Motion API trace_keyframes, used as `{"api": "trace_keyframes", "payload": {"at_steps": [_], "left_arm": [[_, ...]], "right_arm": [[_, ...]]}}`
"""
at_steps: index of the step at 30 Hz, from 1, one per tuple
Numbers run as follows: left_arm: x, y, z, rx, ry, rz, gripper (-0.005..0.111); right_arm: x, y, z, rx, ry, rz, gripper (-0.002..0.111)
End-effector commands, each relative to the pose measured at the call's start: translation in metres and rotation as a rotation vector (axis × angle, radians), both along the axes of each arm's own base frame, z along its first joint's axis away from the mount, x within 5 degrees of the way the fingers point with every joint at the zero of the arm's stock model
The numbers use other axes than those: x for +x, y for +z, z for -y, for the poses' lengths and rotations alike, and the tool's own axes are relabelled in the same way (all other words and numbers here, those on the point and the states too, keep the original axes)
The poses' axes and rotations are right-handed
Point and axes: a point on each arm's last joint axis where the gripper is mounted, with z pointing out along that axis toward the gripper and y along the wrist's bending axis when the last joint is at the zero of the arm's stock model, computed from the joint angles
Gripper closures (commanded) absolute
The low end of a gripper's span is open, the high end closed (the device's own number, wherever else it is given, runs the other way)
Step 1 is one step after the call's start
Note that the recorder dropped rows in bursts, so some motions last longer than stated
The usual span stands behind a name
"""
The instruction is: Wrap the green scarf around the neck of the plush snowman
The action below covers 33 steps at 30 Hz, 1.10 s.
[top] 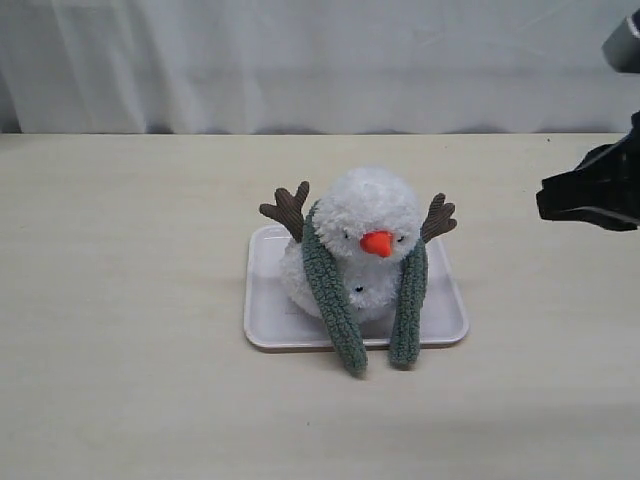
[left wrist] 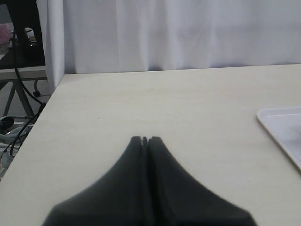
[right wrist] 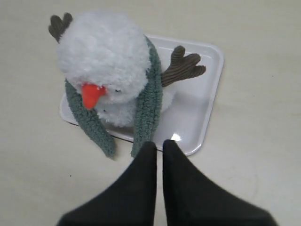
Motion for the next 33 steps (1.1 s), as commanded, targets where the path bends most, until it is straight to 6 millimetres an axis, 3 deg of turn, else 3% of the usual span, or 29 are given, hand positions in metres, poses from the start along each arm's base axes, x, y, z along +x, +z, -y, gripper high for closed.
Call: {"api": "trace_keyframes", "payload": {"at_steps": [1, 10, 17, 25, 33], "left_arm": [[0.0, 0.0, 0.0, -0.006, 0.006, 0.009, 0.107], [0.0, 0.0, 0.0, -0.006, 0.006, 0.009, 0.107], [0.0, 0.0, 0.0, -0.006, 0.006, 0.009, 0.107], [0.0, 0.0, 0.0, -0.004, 0.006, 0.009, 0.107], [0.0, 0.0, 0.0, -0.004, 0.006, 0.009, 0.107]], "right_arm": [[-0.028, 0.023, 0.004, 0.008, 0.004, 0.103, 0.104], [-0.099, 0.07, 0.014, 0.053, -0.014, 0.439, 0.104], [-0.164, 0.091, 0.024, 0.072, -0.016, 0.706, 0.104], [-0.231, 0.099, 0.034, 0.099, -0.033, 0.996, 0.104], [-0.272, 0.092, 0.039, 0.117, -0.031, 1.12, 0.104]]}}
